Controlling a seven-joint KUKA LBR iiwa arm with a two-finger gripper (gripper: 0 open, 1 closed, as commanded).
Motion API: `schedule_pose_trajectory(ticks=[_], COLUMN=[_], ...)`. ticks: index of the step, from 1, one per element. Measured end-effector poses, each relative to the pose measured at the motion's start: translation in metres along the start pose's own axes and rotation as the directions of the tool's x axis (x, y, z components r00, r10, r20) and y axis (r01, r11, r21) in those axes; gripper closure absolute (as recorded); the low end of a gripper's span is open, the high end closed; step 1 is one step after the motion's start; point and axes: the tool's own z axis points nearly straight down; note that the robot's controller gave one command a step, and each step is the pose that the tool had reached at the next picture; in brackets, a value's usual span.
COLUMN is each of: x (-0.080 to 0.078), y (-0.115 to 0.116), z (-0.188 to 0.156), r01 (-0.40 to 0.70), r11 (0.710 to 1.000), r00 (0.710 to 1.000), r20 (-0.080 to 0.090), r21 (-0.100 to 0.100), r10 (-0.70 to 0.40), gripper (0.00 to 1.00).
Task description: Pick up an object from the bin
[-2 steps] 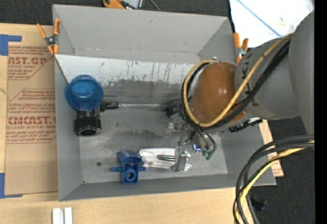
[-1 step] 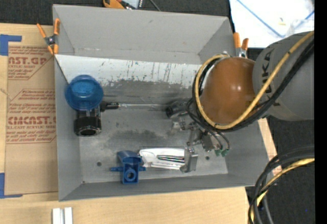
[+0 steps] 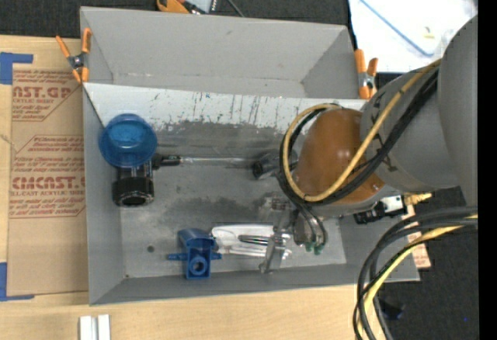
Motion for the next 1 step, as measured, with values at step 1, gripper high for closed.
schedule_pose_trajectory(ticks=[1], x=[-0.0034], y=[0.0014], z=[0.0271], r01=[0.09], r11=[0.996], r00=[0.995], r20=[0.038], r21=[-0.002], r10=[-0.09], gripper=[0.0])
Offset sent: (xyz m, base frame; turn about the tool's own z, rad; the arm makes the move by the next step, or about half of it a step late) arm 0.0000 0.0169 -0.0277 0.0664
